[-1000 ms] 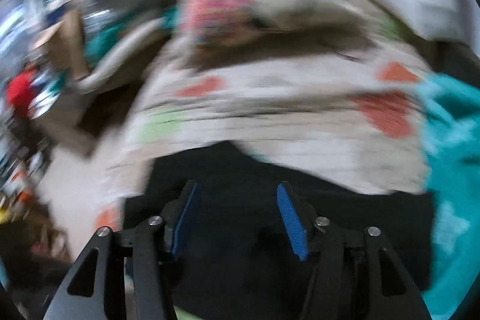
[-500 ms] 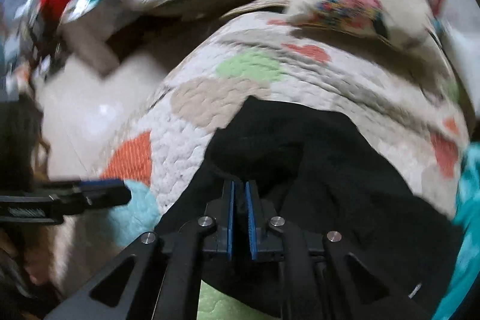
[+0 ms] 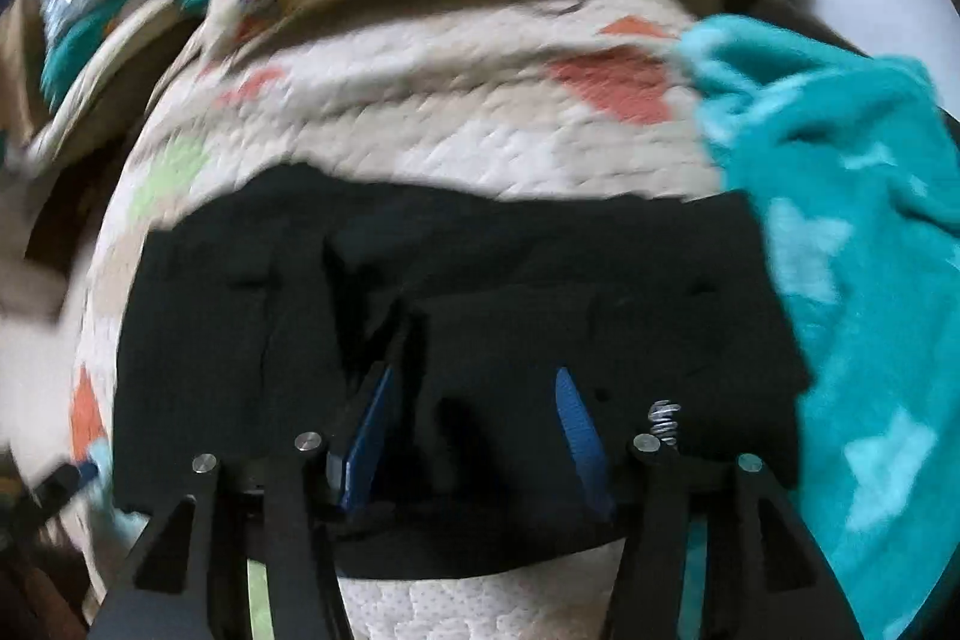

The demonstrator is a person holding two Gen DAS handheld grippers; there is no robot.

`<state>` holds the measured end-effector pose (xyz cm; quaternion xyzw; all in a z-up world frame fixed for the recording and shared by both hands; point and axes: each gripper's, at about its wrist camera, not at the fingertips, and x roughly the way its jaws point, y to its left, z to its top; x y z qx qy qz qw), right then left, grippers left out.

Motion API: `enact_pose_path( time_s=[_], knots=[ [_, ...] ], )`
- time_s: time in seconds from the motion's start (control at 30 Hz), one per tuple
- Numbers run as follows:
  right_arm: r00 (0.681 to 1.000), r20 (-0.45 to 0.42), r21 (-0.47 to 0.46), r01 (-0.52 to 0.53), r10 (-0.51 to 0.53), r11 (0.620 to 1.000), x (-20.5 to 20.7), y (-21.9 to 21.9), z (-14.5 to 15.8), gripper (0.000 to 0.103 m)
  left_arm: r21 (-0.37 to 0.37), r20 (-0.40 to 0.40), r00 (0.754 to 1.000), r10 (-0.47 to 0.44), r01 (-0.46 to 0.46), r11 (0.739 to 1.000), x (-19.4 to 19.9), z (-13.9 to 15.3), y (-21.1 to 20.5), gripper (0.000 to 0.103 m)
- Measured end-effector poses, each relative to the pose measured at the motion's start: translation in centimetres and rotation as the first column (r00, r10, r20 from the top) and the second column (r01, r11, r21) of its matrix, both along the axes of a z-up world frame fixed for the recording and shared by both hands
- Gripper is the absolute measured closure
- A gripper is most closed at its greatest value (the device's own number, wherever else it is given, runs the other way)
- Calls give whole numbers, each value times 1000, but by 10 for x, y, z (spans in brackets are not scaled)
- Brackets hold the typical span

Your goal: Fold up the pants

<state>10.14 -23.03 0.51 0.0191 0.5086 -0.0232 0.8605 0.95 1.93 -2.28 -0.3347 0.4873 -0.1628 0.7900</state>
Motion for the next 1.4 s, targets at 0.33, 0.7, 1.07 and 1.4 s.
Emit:
enact_pose_path(
  time_s=[0.33, 0.7, 1.07, 1.4],
  knots=[
    [883, 10, 189, -462, 469, 866, 53, 124, 33, 42, 64, 2, 996, -90, 89, 994, 29, -15, -54, 50],
    [828, -309, -67, -510, 468, 857, 109, 210, -41, 78, 126, -19, 997, -78, 80, 989, 34, -18, -61, 91],
    [831, -216, 56, -514, 513, 856, 92, 235, -9, 92, 62, -89, 993, 72, -66, 996, 18, -4, 16, 94],
    [795, -204, 168, -546, 571, 821, 90, 317, -31, 64, 111, -221, 940, 259, -239, 965, -14, -17, 74, 73]
  ],
)
